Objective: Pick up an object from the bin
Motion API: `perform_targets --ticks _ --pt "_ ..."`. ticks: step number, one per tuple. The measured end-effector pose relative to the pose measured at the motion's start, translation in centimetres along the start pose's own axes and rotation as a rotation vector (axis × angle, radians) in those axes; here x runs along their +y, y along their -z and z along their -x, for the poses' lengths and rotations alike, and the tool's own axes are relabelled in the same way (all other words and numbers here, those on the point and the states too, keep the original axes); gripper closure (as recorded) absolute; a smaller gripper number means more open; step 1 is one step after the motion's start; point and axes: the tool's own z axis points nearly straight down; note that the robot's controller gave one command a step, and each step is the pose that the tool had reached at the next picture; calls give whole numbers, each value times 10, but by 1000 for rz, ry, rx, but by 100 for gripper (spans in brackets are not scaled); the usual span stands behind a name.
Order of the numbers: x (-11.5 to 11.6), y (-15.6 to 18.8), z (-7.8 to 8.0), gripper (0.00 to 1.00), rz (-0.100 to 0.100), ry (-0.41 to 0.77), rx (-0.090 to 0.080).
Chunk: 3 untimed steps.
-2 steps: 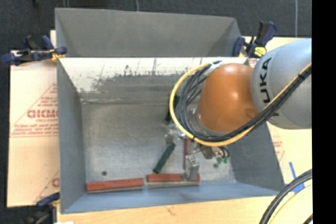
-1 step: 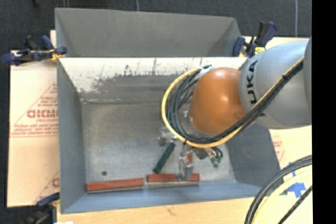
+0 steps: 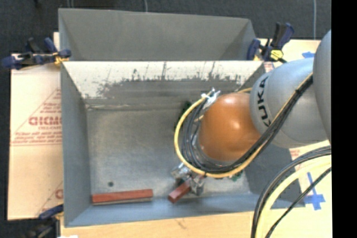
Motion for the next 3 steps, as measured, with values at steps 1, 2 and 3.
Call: perform_targets --ticks 1,2,3 --pt "0 0 0 100 0 0 0" --pt "-50 46 1 100 2 -26 3" --pt "-43 104 13 100 1 -31 6"
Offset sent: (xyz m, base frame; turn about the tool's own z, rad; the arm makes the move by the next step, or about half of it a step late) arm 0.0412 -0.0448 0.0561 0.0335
